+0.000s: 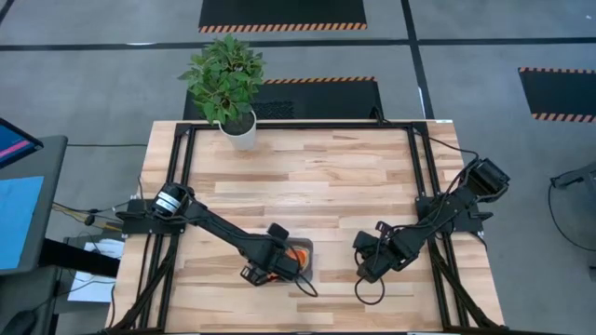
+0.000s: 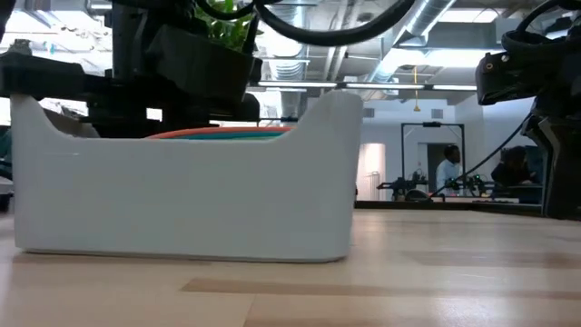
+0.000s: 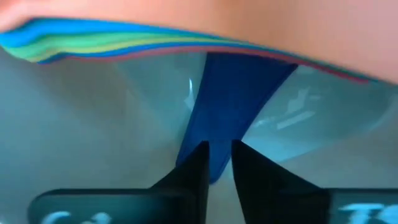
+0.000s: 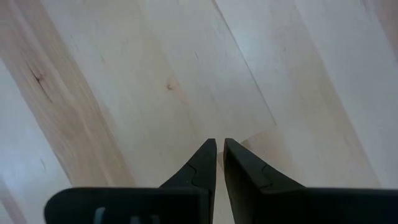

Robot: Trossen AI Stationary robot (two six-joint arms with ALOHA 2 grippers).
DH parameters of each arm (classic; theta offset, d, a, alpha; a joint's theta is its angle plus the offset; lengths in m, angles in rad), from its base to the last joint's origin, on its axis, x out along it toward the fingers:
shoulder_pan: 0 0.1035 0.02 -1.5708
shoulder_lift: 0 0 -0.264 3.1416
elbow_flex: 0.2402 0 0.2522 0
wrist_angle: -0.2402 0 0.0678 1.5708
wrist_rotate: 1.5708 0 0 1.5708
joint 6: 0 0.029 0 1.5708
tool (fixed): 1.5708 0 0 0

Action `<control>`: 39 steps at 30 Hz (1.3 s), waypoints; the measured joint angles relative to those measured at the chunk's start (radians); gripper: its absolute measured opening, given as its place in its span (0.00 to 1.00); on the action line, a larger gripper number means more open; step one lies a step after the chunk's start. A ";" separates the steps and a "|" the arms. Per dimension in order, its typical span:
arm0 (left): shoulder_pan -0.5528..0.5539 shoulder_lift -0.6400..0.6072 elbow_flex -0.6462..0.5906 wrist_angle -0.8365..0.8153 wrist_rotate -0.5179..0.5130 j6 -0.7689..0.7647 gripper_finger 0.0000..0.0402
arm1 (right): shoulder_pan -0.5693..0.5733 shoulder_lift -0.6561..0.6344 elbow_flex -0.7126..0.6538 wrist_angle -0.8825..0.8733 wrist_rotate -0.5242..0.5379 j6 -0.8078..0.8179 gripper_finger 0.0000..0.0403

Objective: Nest measuring cups in basket
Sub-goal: Remove the dark blue measuring cup from the gray bin

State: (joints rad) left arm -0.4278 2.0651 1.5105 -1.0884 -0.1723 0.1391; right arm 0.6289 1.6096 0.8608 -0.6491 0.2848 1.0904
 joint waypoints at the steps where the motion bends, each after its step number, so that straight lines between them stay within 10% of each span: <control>1: 0.000 0.000 0.000 -0.005 -0.002 -0.005 0.19 | 0.000 0.000 0.000 0.000 0.000 0.000 0.13; 14: 0.002 -0.001 0.026 -0.070 0.001 -0.035 0.43 | 0.000 0.000 0.000 0.003 0.000 -0.003 0.13; 39: 0.013 -0.002 0.015 -0.078 -0.021 0.055 0.41 | 0.000 0.000 0.000 0.007 -0.004 -0.001 0.13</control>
State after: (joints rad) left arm -0.4145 2.0628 1.5257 -1.1668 -0.1937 0.1936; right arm 0.6289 1.6096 0.8608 -0.6424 0.2805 1.0895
